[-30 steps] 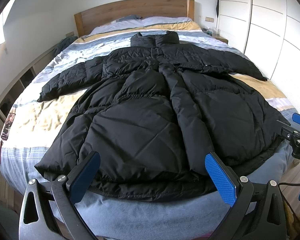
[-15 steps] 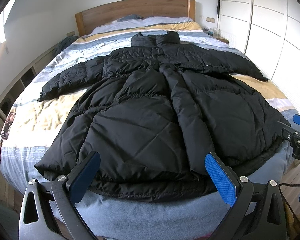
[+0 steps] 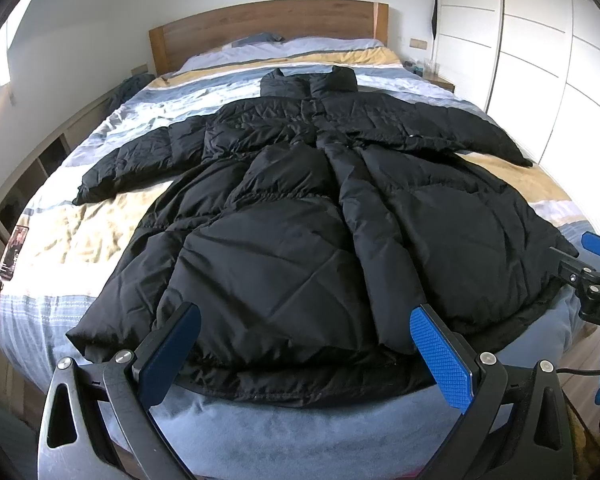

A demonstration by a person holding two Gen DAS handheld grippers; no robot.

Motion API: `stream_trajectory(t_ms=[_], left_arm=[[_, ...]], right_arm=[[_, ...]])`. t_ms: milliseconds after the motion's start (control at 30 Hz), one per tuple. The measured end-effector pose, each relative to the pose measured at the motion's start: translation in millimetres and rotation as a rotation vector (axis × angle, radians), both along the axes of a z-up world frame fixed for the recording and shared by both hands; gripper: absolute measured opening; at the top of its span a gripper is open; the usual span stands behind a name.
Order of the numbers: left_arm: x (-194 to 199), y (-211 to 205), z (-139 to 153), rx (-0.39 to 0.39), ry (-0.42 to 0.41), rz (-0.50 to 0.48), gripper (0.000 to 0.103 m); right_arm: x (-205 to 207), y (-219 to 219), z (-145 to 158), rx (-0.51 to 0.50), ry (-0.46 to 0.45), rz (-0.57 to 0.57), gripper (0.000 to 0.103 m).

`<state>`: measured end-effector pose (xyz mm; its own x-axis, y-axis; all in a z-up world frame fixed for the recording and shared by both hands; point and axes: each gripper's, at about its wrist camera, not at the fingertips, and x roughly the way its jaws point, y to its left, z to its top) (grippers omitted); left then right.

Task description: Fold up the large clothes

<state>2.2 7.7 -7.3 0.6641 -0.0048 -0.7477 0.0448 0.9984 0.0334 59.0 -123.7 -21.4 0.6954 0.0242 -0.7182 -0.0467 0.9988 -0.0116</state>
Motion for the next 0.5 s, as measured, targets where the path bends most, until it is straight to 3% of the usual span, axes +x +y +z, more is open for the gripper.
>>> stream_trajectory(t_ms=[500], left_arm=[[7.0,2.4,-1.0,-0.02,0.041,-0.016,0.102]], right_arm=[[3.7,-6.3,0.1,0.007,0.0,-0.016,0.103]])
